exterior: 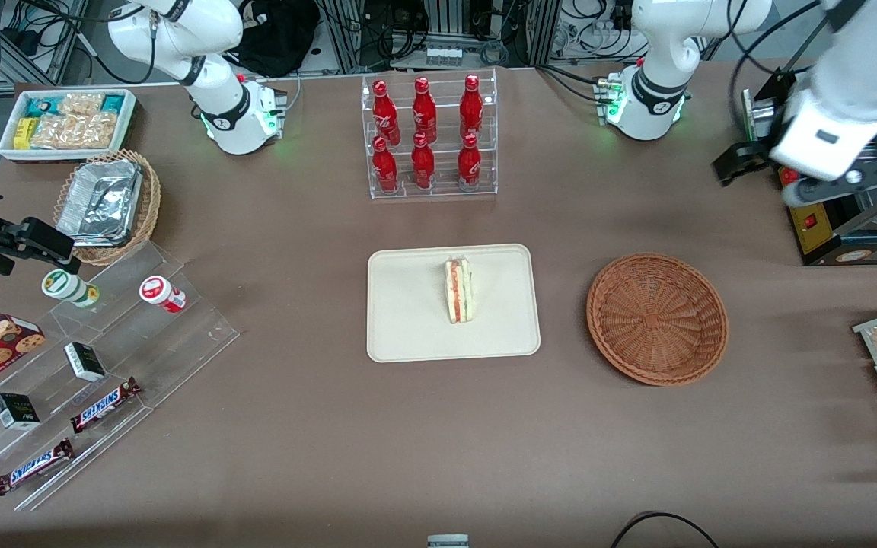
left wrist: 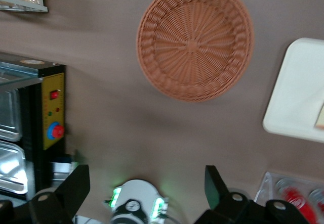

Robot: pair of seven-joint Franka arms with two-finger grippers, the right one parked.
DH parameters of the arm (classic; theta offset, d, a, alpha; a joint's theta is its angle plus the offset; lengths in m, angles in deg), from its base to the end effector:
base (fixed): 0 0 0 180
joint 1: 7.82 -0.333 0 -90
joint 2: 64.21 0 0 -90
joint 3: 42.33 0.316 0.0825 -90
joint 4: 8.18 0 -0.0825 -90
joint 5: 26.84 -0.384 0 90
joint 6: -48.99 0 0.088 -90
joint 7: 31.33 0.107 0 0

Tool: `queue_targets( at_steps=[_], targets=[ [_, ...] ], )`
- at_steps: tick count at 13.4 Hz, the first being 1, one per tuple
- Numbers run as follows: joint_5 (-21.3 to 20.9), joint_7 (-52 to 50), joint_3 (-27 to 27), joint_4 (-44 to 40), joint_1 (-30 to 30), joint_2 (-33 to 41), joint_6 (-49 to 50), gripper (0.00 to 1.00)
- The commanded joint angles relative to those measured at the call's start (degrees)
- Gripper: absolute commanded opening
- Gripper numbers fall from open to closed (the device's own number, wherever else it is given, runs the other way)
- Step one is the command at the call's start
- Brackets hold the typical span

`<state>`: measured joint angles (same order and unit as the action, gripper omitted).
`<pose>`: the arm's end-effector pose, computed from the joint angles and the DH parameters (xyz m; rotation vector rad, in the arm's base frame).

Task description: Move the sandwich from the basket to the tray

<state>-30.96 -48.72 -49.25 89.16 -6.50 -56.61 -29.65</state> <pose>0.4852 -0.0655 0.6194 -2.9916 -0.2543 0.2567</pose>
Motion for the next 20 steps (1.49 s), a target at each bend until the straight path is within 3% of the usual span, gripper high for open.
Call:
queue_targets(
  at_steps=[1,3,7,20],
  targets=[
    [0.61,6.56,-0.81,1.45,-3.86,2.59,1.47,1.00],
    [0.69,9.30,-0.90,0.05,-6.41,1.99,1.04,1.00],
    [0.17,9.13,-1.16,-8.21,-5.99,-3.64,1.38,1.00],
    [-0.36,9.74,0.07,-11.03,-5.46,-7.86,-1.78,1.00]
  ],
)
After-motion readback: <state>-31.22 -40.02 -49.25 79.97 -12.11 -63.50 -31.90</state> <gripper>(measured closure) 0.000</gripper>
